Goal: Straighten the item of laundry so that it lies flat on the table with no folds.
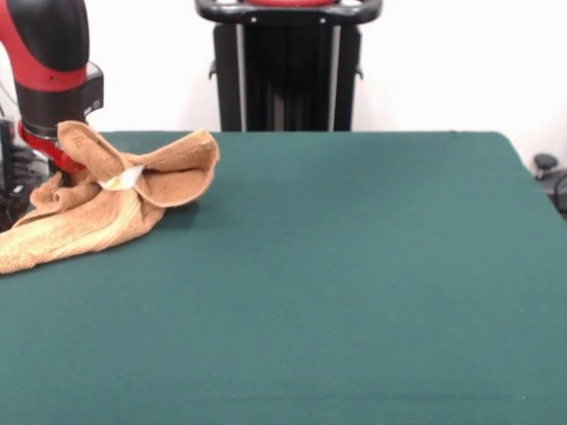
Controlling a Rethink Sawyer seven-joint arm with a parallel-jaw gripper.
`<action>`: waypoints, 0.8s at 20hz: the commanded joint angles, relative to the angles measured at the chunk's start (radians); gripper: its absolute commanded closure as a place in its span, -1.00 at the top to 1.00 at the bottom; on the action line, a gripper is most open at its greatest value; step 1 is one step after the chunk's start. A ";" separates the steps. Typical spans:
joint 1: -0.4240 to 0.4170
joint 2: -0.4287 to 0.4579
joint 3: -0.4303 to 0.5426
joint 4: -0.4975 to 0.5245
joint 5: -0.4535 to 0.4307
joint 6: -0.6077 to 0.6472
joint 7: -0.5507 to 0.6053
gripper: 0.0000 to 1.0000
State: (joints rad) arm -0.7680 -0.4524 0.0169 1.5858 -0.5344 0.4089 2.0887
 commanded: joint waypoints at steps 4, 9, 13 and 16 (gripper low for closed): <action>-0.194 0.016 0.225 0.076 -0.103 -0.067 -0.259 1.00; -0.232 0.010 0.272 0.081 -0.155 -0.059 -0.242 1.00; -0.248 -0.022 0.300 0.096 -0.172 -0.021 -0.233 1.00; -0.255 -0.030 0.320 0.090 -0.180 0.010 -0.233 1.00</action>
State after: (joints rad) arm -1.0584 -0.4897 0.1835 1.6076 -0.6566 0.4091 2.0885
